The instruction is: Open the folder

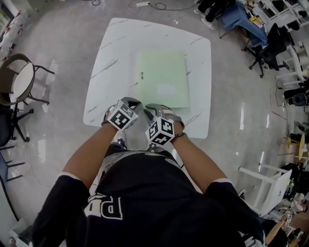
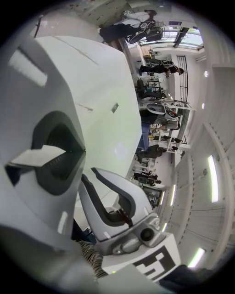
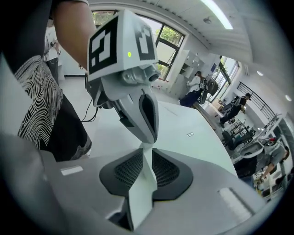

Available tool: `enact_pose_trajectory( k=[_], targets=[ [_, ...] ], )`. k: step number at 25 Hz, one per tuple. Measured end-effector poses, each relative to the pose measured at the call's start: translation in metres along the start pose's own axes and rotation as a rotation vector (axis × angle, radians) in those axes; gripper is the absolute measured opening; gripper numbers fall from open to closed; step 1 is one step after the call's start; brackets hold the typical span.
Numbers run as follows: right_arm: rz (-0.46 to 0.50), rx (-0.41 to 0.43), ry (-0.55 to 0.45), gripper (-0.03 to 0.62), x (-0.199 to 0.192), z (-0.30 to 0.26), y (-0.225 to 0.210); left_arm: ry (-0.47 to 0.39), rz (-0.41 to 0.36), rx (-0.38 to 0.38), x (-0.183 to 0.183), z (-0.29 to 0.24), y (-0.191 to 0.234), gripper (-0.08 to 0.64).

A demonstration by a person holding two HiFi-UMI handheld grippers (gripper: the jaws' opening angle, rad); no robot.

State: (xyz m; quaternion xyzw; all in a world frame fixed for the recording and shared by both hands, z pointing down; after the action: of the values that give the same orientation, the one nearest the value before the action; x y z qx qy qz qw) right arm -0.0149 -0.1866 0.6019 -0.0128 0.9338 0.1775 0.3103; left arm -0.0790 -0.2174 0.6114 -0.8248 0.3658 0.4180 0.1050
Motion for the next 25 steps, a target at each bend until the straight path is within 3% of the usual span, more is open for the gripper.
enact_pose_trajectory(
  k=[12,25],
  targets=[
    [0.296,-0.029,0.102,0.046,0.000,-0.020,0.008,0.027,0.008,-0.017,-0.008,0.000,0.001,0.055],
    [0.294,-0.031,0.121,0.120,0.000,-0.024,-0.001,0.034,0.011,-0.027,-0.010,-0.001,0.000,0.055]
  ],
)
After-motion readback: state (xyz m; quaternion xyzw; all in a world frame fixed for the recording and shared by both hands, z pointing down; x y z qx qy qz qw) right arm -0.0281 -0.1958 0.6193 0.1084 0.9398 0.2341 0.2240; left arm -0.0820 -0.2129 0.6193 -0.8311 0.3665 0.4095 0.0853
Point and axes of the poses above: the fingertips, and each gripper's own axes: z backward along the fingers, y to its left, x out of its top, the point moved 5 cm from there along z, backward along the fingers, and after that the axes turned 4 degrees about -y, right-handed, at the moved point
